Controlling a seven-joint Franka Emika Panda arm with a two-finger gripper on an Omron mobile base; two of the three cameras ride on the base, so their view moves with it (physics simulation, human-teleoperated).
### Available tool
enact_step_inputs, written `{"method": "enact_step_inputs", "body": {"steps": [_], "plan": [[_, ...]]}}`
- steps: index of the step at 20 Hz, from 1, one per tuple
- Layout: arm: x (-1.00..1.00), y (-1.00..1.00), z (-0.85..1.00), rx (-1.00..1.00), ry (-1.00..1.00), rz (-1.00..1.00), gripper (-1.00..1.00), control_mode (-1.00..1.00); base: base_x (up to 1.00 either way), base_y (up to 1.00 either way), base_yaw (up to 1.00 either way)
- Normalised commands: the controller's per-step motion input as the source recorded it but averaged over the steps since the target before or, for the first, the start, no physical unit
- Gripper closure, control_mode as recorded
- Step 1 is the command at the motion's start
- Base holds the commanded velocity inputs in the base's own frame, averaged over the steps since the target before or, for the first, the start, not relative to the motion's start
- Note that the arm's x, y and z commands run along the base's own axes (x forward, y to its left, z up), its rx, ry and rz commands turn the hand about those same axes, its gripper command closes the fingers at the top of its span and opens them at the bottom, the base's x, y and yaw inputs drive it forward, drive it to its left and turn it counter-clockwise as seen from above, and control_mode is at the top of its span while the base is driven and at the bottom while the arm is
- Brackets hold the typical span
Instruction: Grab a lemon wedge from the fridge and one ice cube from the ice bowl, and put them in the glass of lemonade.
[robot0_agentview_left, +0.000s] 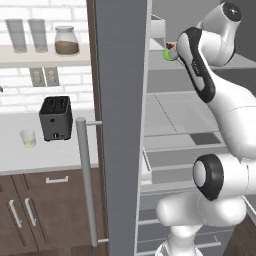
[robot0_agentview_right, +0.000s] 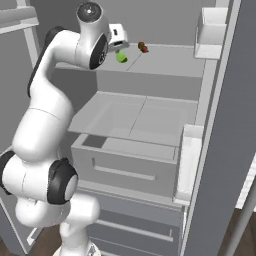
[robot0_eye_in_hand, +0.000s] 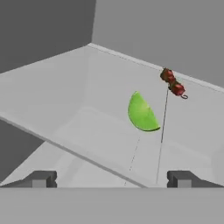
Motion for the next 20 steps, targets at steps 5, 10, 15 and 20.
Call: {"method": "enact_step_inputs", "body": {"steps": [5, 10, 15, 20], "plan": [[0.80, -0.04, -0.38, -0.02, 0.13, 0.01, -1.00, -1.00, 0.00, 0.00, 0.00], [0.31, -0.07, -0.26, -0.01, 0.05, 0.02, -1.00, -1.00, 0.00, 0.00, 0.00], [0.36, -0.15, -0.02, 0.00, 0.00, 0.00, -1.00, -1.00, 0.00, 0.00, 0.00], [0.54, -0.15, -0.17, 0.00, 0.00, 0.00, -1.00, -1.00, 0.00, 0.00, 0.00]]}}
